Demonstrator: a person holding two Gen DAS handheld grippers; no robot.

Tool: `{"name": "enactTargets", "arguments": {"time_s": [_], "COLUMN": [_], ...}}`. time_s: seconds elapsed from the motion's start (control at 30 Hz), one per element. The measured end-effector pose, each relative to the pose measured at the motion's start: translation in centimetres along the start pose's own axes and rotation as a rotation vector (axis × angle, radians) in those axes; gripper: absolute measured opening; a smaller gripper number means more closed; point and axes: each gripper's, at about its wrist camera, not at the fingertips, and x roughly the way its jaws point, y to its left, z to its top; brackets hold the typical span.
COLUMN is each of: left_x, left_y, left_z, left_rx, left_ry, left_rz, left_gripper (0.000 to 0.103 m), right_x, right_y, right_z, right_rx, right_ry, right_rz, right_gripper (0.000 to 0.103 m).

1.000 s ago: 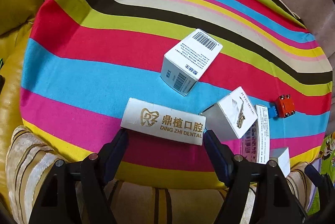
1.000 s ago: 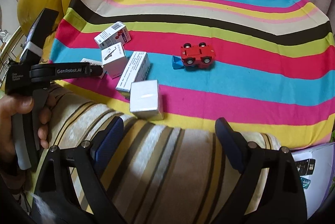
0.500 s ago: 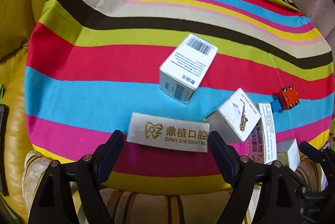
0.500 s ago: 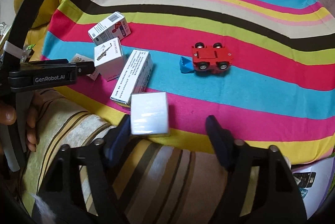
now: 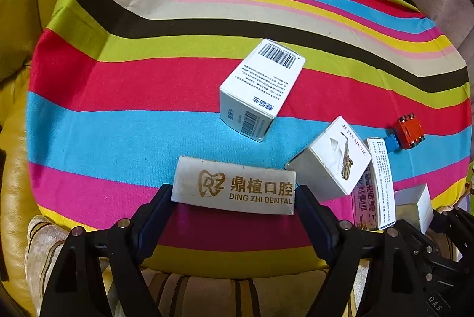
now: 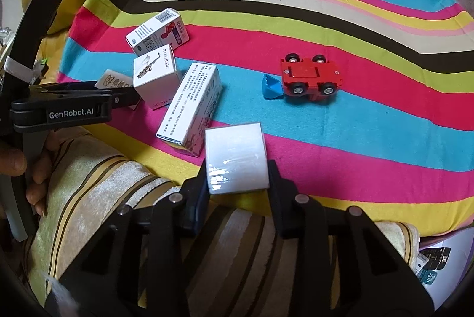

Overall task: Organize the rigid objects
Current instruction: 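Grasp the DING ZHI DENTAL box with the left tool while the right grasps a white cube box, then lift both held boxes and carry them toward the storage box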

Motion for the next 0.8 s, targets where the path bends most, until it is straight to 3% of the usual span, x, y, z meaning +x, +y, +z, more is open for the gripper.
{"name": "enactTargets", "arguments": {"time_s": [0.5, 0.8], "left_x": [-6.7, -10.1], "left_y": [-0.3, -3.7], "left_z": [-4.7, -6.9], "left_rx": [-0.076, -0.025], "left_ry": [-0.167, -0.271], "left_rz": [-0.020, -0.071], "left_gripper": [0.083, 0.083], "right_x": [-2.5, -5.4], "right_y": [-0.3, -1.0], "right_z": [-0.7, -2.2], "right_rx": [0.024, 0.057], "right_ry": [-0.092, -0.156], "right_rz": [-0.028, -0.038], "right_gripper": [0.039, 0.039]}}
